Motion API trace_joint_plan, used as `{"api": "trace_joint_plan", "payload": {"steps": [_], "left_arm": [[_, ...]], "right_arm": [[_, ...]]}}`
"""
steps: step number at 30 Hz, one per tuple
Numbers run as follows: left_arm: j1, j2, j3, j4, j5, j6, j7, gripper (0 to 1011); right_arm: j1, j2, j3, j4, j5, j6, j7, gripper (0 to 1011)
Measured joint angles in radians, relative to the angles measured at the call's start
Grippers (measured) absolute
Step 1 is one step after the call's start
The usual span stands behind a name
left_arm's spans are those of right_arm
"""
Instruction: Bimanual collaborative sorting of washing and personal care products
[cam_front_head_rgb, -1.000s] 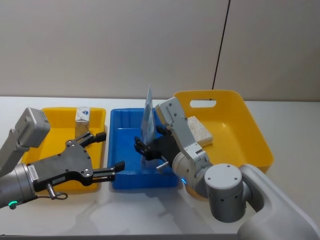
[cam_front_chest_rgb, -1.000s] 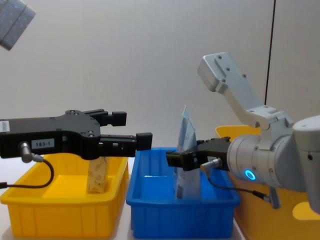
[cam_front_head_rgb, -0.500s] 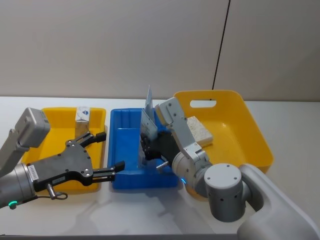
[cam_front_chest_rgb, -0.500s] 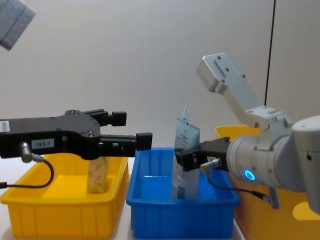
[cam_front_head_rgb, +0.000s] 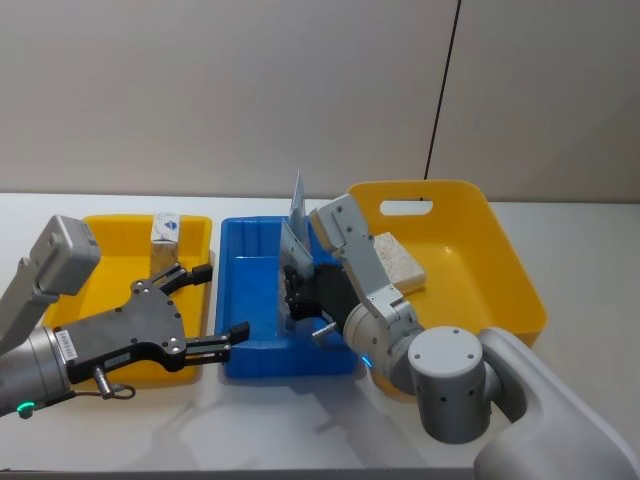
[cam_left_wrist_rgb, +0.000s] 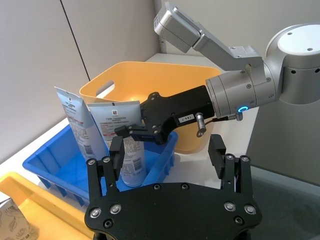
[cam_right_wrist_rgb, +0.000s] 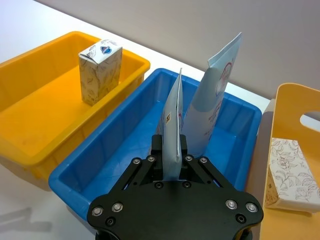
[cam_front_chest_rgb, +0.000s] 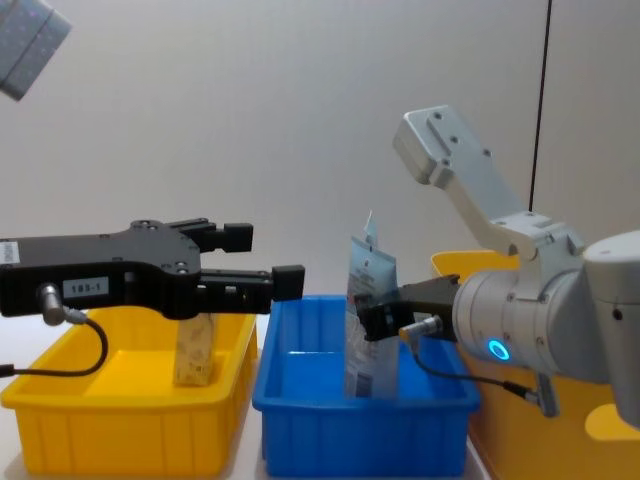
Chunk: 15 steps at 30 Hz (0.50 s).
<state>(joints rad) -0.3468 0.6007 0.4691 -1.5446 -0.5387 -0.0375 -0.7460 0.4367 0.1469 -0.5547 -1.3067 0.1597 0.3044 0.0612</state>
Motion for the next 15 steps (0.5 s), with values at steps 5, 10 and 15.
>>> {"api": "trace_joint_plan", "payload": {"steps": [5, 10, 15], "left_arm": [[0.000, 0.000, 0.000, 0.000, 0.000, 0.000, 0.000, 1001], [0.000, 0.000, 0.000, 0.000, 0.000, 0.000, 0.000, 1001], [0.000, 0.000, 0.000, 0.000, 0.000, 0.000, 0.000, 1001]], "right_arm": [[-0.005, 0.002, 0.005, -0.008, 0.000, -0.004, 0.003, 128], [-0.013, 0.012, 0.014, -0.028, 0.004, -0.017, 0.012, 128], [-0.020, 0.036, 0.026, -0.060, 0.011, -0.044, 0.040, 128]]}}
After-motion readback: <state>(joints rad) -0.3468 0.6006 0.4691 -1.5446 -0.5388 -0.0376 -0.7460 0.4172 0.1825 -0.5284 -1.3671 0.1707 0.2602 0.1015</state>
